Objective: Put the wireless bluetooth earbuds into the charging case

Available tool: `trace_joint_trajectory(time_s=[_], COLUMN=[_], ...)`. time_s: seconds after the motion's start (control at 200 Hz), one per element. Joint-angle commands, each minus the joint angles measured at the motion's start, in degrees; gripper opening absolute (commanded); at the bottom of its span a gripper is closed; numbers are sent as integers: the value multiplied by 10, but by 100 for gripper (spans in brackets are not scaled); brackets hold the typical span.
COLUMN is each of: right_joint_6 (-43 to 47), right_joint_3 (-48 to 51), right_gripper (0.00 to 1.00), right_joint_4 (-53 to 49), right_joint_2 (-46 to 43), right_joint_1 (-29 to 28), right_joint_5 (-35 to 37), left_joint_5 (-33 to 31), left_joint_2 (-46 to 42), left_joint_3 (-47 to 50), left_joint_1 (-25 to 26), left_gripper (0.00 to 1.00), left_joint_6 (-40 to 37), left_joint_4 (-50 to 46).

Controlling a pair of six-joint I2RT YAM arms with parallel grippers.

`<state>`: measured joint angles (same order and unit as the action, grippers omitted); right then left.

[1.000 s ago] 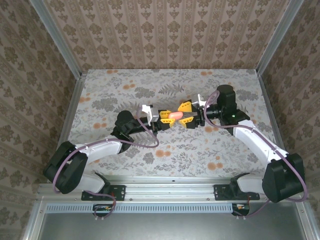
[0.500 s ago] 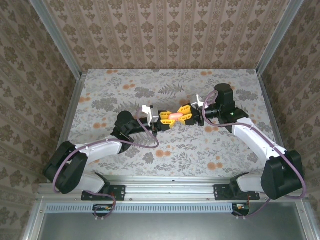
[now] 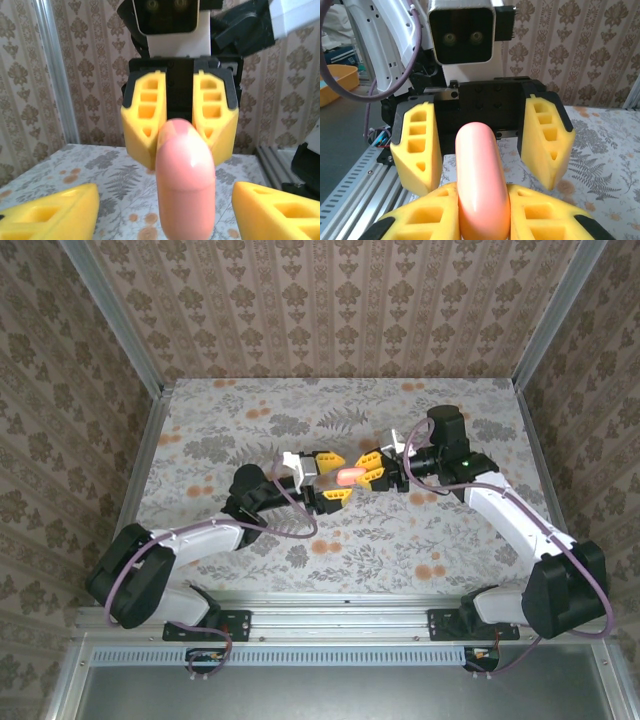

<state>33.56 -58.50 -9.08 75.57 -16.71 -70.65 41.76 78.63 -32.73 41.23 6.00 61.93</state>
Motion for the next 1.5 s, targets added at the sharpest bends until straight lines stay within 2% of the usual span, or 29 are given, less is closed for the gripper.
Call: trace_joint_trajectory(time_s=[0.0,0.115,0.27,0.52,0.765,0.905,1.03,1.495], right_joint_6=[24,-4,-74,-181,-281,-329,-366,-427], right_joint_3=[-41,-62,-75,-127,-184,-224,-251,-368], right_gripper=[23,21,21,20,20,20,20,21], right_joint_4=[-82,-109,-104,-143,-156,-177,-183,-259], right_joint_2=[18,35,60,122,205,261,307,463], right_joint_1=[2,2,0,-18,-36,-46,-53,-73], right_joint_5=[22,54,96,150,206,231,252,261], left_joint_5=[-33,-98,-194,-288,-434,-446,-445,-431], left_joint_2=[-34,-68,-118,-192,-243,-258,-267,-250], left_joint_3=[19,39,54,35,1,4,7,20], left_joint_1=[1,-2,-17,-66,-128,-187,-218,-264], left_gripper=[78,81,90,93,100,100,100,100], left_joint_6=[-18,-34,-36,7,79,117,136,143], left_joint_4=[-7,-44,-114,-270,-459,-520,-557,-588])
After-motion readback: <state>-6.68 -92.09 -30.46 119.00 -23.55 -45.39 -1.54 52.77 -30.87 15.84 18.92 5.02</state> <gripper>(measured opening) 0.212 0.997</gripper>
